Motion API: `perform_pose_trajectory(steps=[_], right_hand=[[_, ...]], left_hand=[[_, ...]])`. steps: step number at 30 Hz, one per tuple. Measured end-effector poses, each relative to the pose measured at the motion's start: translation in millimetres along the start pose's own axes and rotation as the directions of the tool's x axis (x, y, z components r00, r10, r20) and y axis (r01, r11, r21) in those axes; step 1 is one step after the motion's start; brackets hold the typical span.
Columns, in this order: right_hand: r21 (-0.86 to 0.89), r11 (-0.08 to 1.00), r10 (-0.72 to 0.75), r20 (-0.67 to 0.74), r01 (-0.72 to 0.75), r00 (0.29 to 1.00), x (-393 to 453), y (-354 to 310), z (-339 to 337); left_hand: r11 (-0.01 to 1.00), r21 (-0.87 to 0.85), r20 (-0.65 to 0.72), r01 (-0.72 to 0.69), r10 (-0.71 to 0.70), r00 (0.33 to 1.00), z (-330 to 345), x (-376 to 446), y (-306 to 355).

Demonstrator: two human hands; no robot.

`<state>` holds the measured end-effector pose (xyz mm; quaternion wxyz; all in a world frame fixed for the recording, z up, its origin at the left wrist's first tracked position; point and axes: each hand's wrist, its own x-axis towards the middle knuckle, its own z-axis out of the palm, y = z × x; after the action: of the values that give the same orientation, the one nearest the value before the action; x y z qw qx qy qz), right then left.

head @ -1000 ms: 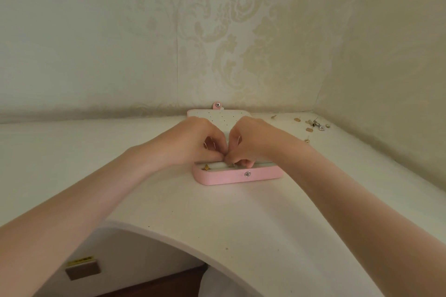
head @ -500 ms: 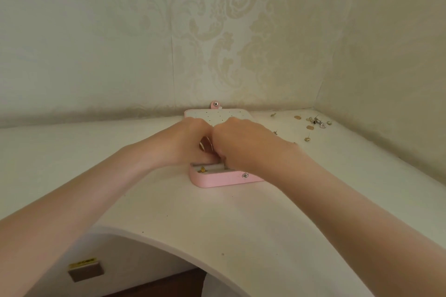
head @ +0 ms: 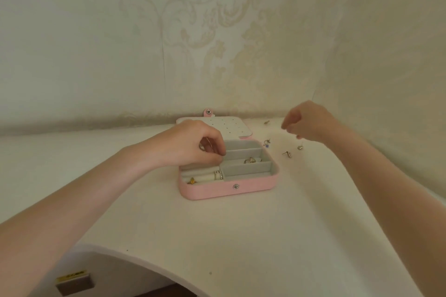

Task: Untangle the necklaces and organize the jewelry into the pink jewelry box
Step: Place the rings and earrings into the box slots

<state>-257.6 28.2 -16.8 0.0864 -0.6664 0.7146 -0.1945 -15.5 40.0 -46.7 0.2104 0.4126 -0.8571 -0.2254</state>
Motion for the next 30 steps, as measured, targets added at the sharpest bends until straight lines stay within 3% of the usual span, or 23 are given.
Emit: perform_pose_trajectory(steps=[5, 11, 13, 15, 17, 19, 23, 30], right_hand=[[-0.111, 0.994, 0.014, 0.197, 0.008, 0.98, -1, 26, 18], [-0.016, 0.998, -0.057, 0.118, 0.059, 0.991, -2, 33, 30], [0.117, 0.993, -0.036, 0.086, 0.026, 0.996, -3, 31, 25], [0.385, 0.923, -0.017, 0.087, -0.018, 0.996, -8, 20, 16], [0.601, 0.799, -0.074, 0.157, -0.035, 0.985, -16, 0, 9], [0.682, 0.73, -0.169, 0.226, -0.032, 0.959, -23, -23, 9], [0.693, 0.718, -0.272, 0.356, -0.057, 0.894, -30, -65, 29], [0.512, 0.858, -0.305, 0.455, 0.035, 0.836, -34, -105, 58]], left_hand=[[0.999, 0.037, 0.021, -0.019, 0.019, 1.0, 3, 13, 4], [0.998, 0.052, 0.015, -0.044, 0.043, 0.999, 10, 18, 4], [0.999, 0.018, -0.055, -0.034, 0.035, 0.998, 4, 18, 0], [0.999, -0.038, -0.129, -0.026, 0.021, 0.991, -6, 18, -8], [0.998, -0.065, -0.132, -0.007, -0.002, 0.991, -15, 14, -17], [0.999, -0.045, -0.085, 0.028, -0.032, 0.996, -22, 9, -27], [0.995, -0.038, -0.024, 0.088, -0.089, 0.996, -29, -6, -44], [0.99, -0.014, 0.032, 0.14, -0.139, 0.99, -34, -25, -53]])
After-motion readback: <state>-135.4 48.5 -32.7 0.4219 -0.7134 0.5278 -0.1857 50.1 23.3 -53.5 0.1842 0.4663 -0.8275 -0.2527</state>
